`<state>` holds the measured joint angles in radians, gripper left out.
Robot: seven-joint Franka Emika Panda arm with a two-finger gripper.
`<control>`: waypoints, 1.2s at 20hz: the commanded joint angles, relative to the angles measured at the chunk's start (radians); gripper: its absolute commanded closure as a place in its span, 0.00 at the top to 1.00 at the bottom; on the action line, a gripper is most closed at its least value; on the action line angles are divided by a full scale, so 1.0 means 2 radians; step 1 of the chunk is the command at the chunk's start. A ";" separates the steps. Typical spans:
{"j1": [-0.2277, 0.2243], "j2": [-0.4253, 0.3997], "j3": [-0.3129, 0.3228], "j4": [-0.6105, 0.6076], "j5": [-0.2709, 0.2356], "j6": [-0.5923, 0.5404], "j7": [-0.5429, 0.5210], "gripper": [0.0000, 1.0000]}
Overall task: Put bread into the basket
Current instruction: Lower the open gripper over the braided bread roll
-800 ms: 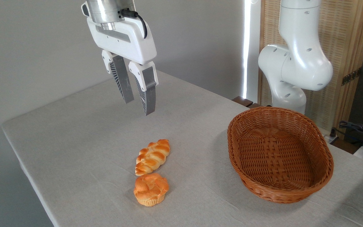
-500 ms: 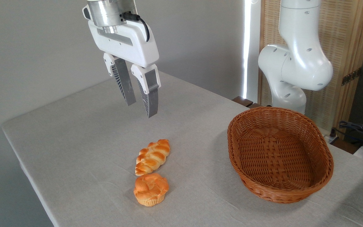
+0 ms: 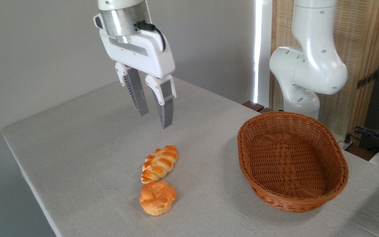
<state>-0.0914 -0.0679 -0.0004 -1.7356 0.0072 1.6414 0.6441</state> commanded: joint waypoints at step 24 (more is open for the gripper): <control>-0.009 -0.023 -0.004 -0.230 -0.066 0.261 -0.113 1.00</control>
<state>-0.0969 -0.1053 -0.0077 -2.1667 -0.1122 2.1117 0.4282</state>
